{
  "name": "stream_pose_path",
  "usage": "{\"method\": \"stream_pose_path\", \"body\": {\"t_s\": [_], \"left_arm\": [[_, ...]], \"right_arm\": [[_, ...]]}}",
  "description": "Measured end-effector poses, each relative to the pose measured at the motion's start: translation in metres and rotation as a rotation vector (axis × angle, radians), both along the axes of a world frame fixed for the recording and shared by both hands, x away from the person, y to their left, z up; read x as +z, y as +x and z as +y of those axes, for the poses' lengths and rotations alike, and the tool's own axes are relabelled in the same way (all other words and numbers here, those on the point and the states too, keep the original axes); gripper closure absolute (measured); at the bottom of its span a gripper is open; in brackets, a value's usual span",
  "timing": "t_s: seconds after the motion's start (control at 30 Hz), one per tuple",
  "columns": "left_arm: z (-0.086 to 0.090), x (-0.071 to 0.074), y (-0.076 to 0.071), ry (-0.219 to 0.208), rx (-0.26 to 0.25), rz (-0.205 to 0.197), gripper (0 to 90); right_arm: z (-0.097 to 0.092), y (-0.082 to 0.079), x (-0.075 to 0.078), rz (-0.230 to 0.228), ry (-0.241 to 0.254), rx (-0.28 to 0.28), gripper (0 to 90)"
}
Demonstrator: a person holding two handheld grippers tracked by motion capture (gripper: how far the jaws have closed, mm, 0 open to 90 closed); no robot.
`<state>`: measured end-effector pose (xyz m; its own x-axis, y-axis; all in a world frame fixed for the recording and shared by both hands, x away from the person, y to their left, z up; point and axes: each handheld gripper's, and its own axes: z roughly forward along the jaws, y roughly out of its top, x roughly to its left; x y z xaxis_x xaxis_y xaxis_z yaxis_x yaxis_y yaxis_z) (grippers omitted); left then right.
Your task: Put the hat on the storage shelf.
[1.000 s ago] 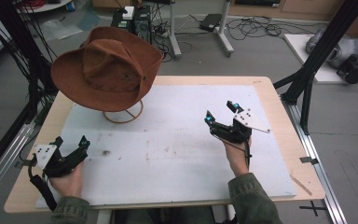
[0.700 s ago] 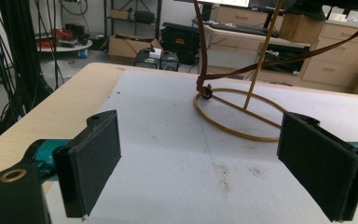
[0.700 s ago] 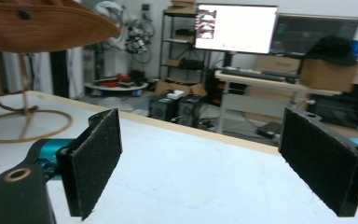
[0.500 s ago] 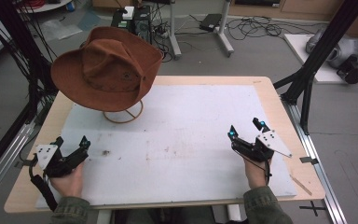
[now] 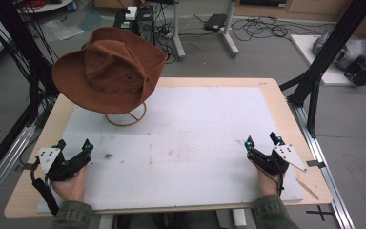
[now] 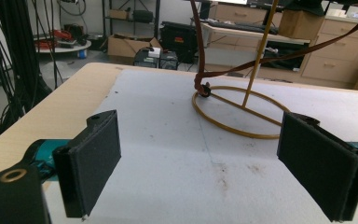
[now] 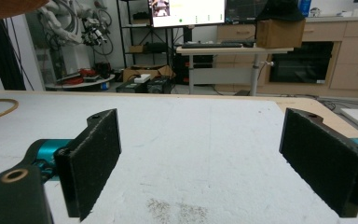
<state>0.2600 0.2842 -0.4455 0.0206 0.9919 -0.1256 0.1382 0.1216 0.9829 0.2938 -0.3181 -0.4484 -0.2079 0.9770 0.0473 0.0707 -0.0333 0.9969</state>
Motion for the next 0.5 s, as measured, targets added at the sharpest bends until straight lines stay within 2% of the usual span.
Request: {"method": "stream_pose_path", "body": {"t_s": [0.13, 0.5], "left_arm": [[-0.0005, -0.0005, 0.0000, -0.003, -0.002, 0.001, 13.6], [-0.0011, -0.0003, 0.0002, -0.003, -0.007, 0.002, 13.6]], "right_arm": [[0.0000, -0.0019, 0.0017, -0.023, -0.002, -0.008, 11.9], [0.0014, -0.0014, 0.0029, -0.038, 0.000, -0.003, 11.9]]}}
